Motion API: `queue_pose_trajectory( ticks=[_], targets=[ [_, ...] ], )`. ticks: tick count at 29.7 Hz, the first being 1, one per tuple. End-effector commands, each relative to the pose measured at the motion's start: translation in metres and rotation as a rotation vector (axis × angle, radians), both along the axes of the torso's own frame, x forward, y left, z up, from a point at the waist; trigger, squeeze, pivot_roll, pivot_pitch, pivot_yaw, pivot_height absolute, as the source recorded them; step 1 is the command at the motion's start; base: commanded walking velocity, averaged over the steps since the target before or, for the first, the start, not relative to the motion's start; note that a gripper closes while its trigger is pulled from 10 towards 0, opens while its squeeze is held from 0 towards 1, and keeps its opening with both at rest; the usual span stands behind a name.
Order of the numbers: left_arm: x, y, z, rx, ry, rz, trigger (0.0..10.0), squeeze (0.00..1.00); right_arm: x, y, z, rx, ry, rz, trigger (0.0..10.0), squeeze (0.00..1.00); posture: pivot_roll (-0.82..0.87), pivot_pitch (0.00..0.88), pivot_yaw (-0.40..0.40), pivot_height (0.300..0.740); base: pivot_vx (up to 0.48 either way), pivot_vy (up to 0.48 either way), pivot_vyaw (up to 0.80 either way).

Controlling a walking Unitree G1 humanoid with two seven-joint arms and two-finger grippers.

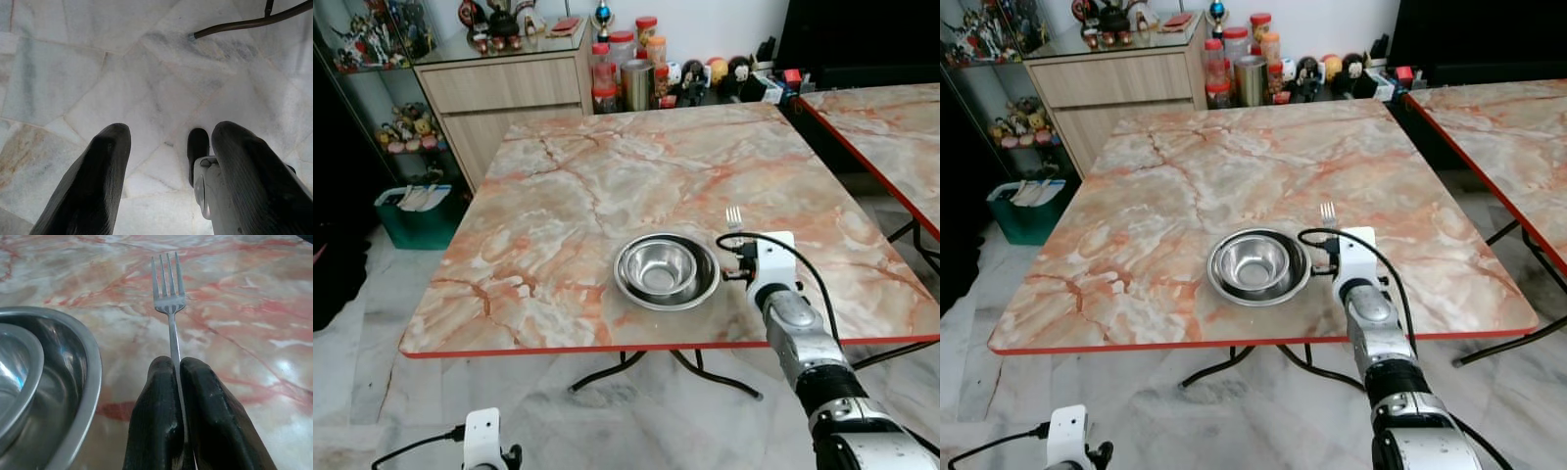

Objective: Setting the table

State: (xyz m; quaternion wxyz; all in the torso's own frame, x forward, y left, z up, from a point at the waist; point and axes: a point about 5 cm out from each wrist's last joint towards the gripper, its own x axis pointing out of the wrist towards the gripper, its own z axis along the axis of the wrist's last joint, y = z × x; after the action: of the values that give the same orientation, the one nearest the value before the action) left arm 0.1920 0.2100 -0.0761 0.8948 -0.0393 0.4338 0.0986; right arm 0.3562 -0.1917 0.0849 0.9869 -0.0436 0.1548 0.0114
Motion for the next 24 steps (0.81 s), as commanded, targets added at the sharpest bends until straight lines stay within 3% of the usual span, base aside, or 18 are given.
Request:
queue_pose_trajectory(
  ticks=[1, 4, 24],
  targets=[
    [-0.002, 0.005, 0.0, 0.012, 0.018, 0.01, 10.0, 0.0, 0.005, 0.004, 0.005, 0.01, -0.001, 0.023, 10.0, 0.0, -0.02, 0.0, 0.073, 0.74, 0.0, 0.0, 0.0],
    [0.0, 0.003, 0.0, 0.012, 0.017, 0.007, 10.0, 0.0, 0.004, 0.01, 0.0, 0.01, 0.029, 0.069, 10.0, 0.0, -0.02, 0.0, 0.072, 0.74, 0.0, 0.0, 0.0],
    [0.004, -0.001, 0.001, 0.011, 0.017, 0.005, 10.0, 0.0, 0.001, 0.008, -0.009, 0.021, 0.066, 0.065, 10.0, 0.0, -0.02, 0.0, 0.073, 0.74, 0.0, 0.0, 0.0]
  ],
)
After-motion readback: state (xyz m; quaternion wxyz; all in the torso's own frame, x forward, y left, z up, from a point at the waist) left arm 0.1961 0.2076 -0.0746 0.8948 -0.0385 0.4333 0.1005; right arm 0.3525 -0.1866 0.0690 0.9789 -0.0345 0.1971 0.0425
